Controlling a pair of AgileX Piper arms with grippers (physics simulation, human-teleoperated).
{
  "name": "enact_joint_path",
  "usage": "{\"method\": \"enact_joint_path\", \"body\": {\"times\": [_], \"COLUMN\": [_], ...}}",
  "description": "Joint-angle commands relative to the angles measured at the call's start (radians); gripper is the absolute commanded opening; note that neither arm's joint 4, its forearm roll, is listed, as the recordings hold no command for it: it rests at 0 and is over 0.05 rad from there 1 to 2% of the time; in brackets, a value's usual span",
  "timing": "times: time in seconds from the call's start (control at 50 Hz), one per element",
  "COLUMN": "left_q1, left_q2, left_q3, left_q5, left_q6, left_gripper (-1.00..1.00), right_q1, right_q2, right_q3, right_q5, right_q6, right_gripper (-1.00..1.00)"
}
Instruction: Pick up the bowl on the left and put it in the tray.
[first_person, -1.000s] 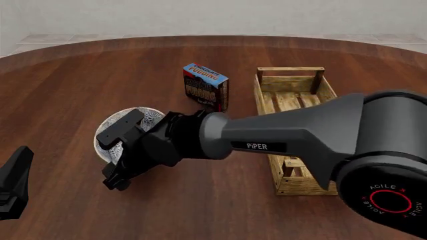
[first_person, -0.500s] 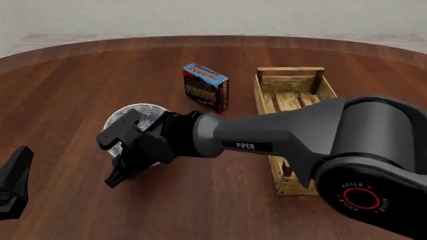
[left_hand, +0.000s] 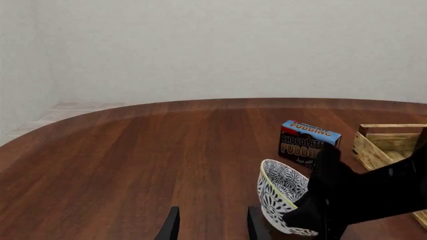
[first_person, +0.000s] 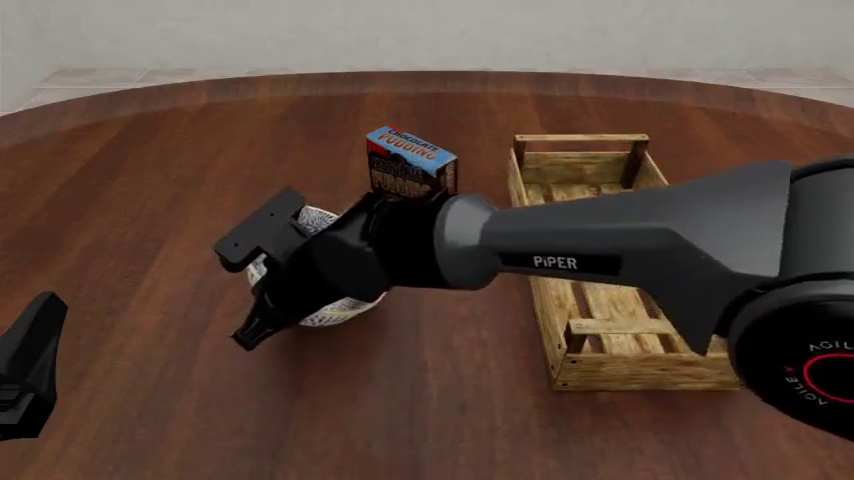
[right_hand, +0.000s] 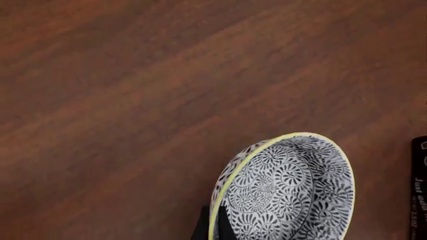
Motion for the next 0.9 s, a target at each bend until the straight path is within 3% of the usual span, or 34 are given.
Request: {"method": "enact_joint_path", "body": {"times": [0.02, 0.9], "left_q1": [0.0, 0.0], "left_q2": [0.0, 0.0], "left_q3": [0.0, 0.0], "left_q5": [0.0, 0.0], "left_q6": [0.0, 0.0], "left_gripper": [1.0, 1.0], "right_q1": [-0.005, 0.029], "right_q2": [-0.046, -0.156], "right_q3": [0.042, 0.09], "right_q5": [-0.006, 0.024], "right_q6": [-0.021, -0.075], "right_gripper": [-1.0, -1.0]}}
